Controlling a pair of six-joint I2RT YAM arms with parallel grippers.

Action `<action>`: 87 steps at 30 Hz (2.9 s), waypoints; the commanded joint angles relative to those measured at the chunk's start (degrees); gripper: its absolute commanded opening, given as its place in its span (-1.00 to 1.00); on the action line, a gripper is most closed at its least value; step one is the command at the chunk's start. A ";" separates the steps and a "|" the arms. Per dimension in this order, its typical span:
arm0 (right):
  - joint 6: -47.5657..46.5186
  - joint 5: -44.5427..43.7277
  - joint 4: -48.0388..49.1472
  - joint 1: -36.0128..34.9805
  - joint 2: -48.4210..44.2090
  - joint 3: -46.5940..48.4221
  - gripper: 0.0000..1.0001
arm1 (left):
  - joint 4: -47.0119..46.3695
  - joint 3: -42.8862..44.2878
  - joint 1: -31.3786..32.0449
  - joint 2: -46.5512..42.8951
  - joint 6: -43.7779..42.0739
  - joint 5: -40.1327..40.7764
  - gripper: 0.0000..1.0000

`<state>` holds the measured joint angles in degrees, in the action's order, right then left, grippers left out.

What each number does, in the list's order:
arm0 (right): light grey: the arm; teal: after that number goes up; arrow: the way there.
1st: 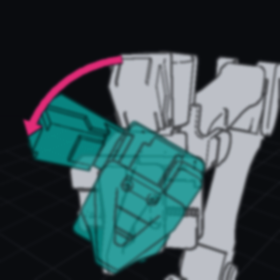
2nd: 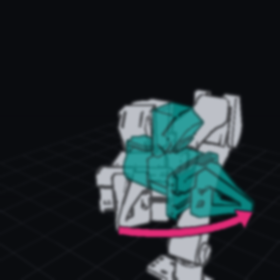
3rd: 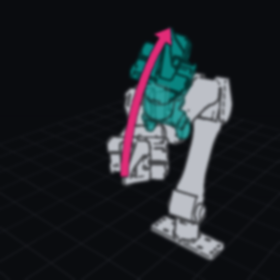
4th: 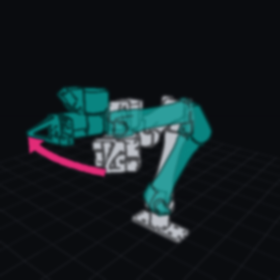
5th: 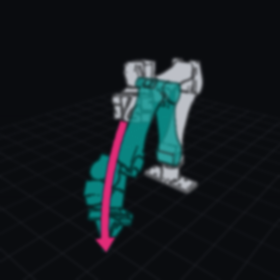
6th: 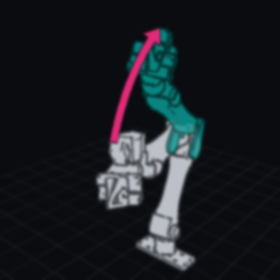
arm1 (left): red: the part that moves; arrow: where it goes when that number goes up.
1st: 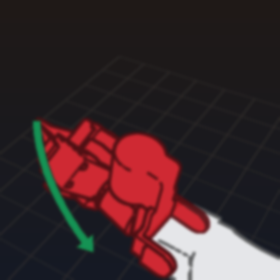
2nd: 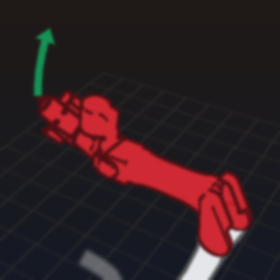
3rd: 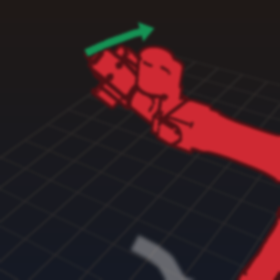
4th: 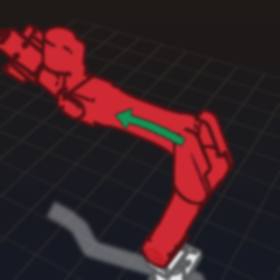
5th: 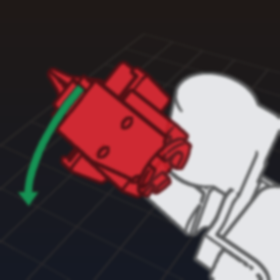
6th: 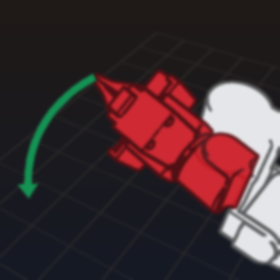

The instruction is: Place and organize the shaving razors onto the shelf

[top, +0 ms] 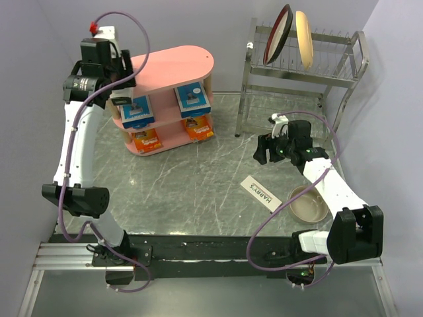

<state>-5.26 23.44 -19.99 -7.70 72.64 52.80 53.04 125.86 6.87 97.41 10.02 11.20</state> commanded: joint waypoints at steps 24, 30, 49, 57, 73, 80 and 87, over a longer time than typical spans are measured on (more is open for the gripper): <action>1.04 0.46 2.76 1.20 -0.48 -1.82 0.62 | -4.52 7.46 -4.41 3.32 4.40 -1.18 0.99; -3.52 4.06 0.23 1.20 0.31 -0.15 0.64 | -6.19 7.73 -4.33 -3.35 0.18 -2.76 0.99; -27.44 -12.45 -11.83 -14.88 8.12 -5.96 0.86 | -3.73 -22.77 -4.94 -31.49 -7.65 -23.25 0.99; -26.74 -9.82 -14.99 -15.85 13.58 -2.62 0.54 | -6.10 -20.75 -5.38 -31.49 -9.41 -7.98 0.99; -16.10 -4.19 -8.93 -29.56 34.84 26.47 0.32 | -33.61 -22.68 -8.90 -31.76 -10.46 12.98 0.99; -13.11 -5.60 -6.64 -29.21 32.14 26.85 0.75 | -33.08 -23.20 -9.25 -31.22 -7.39 10.16 0.99; -16.28 -4.63 -8.14 -28.77 23.43 16.47 1.00 | -32.73 -24.44 -11.18 -31.05 -5.28 8.05 0.99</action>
<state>-20.36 18.44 -28.34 -36.69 100.82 73.34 21.80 101.25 -3.01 67.24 2.52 21.06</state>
